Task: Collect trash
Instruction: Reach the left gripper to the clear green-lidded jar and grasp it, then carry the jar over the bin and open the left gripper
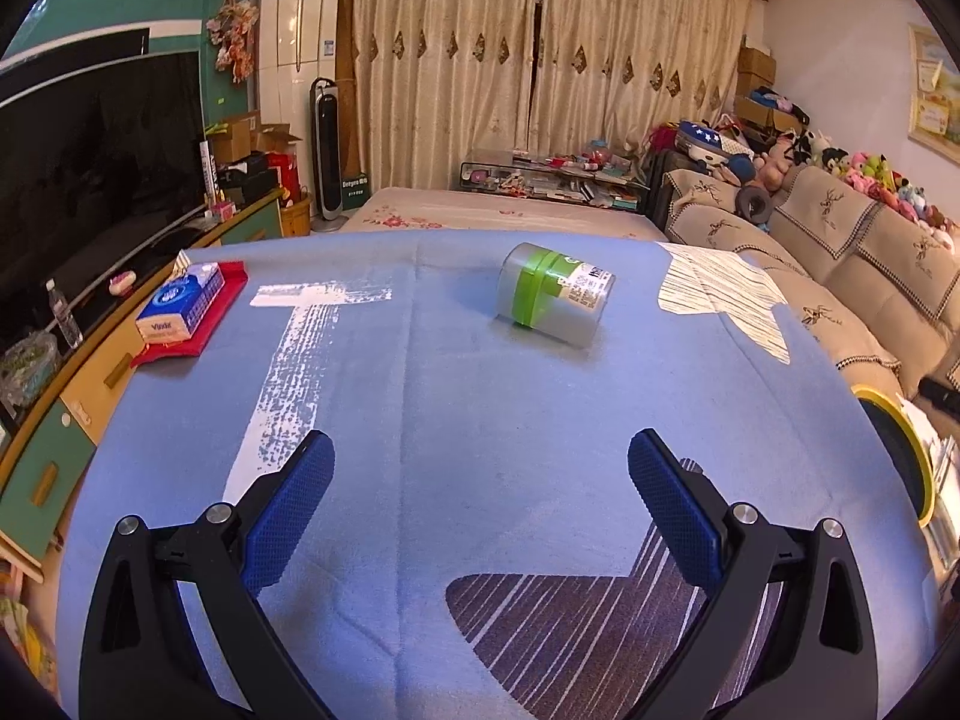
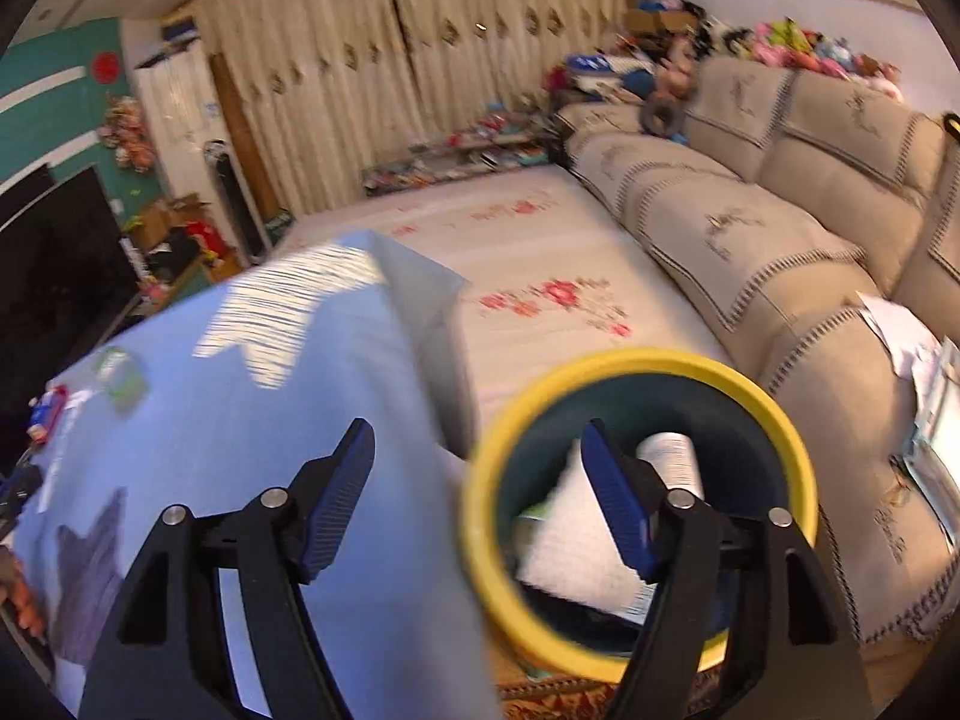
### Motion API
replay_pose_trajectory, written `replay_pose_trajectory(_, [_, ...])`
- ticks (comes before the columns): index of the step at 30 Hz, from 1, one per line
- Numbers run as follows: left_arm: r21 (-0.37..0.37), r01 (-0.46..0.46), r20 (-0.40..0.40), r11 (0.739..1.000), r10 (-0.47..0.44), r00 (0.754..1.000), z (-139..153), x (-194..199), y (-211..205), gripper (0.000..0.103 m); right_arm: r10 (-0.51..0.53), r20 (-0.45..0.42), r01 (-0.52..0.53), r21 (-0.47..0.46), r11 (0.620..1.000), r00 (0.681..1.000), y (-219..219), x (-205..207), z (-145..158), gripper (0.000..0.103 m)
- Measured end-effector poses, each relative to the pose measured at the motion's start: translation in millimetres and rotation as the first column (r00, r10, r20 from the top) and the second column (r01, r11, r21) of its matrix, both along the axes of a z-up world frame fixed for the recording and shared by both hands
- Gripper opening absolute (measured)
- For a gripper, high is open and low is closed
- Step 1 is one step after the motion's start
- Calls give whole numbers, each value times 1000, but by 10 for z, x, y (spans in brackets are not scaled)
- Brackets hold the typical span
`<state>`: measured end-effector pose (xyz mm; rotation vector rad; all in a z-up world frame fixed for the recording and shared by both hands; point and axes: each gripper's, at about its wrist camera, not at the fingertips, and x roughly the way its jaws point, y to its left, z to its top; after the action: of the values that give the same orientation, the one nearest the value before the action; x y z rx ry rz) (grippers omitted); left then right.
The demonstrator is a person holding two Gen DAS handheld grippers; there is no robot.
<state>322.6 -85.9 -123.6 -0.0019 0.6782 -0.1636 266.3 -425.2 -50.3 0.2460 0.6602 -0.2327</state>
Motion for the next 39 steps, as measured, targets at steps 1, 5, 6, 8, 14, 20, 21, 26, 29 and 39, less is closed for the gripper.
replay_pose_trajectory(1, [6,-3,0,1000,3,1000,3,-1,-13,97,34,20,-34,2,999,999,139,14,35,69])
replay_pose_trajectory(5, [9,33,-60,999,-33,998,28,52,-132,97,132,60,-131,-22,991,989,587,51,60,70])
replay_pose_trajectory(6, [18,52,-73,998,-50,996,47,83,-180,97,148,61,-146,-37,989,987,671,51,46,70])
replay_pose_trajectory(8, [45,92,-88,995,-87,992,110,177,-290,97,169,46,-165,-82,983,985,803,67,-6,70])
replay_pose_trajectory(14, [94,221,-82,971,-213,974,203,651,-587,97,212,-18,-213,-46,976,977,863,154,-198,72])
replay_pose_trajectory(20, [120,306,-129,944,-291,948,29,1193,-717,97,199,-27,-199,3,980,980,801,132,-217,73])
replay_pose_trajectory(21, [130,308,-128,942,-292,948,20,1256,-725,97,195,-28,-195,11,981,980,788,132,-218,73])
replay_pose_trajectory(26, [137,311,-141,941,-292,946,-36,1524,-688,97,196,-36,-196,17,981,980,797,143,-245,76])
replay_pose_trajectory(29, [124,325,-160,937,-305,939,-88,1661,-660,97,202,-43,-201,16,979,979,812,151,-247,77])
replay_pose_trajectory(39, [150,376,-184,914,-348,919,-154,1749,-756,72,203,-53,-202,21,979,978,802,175,-243,77])
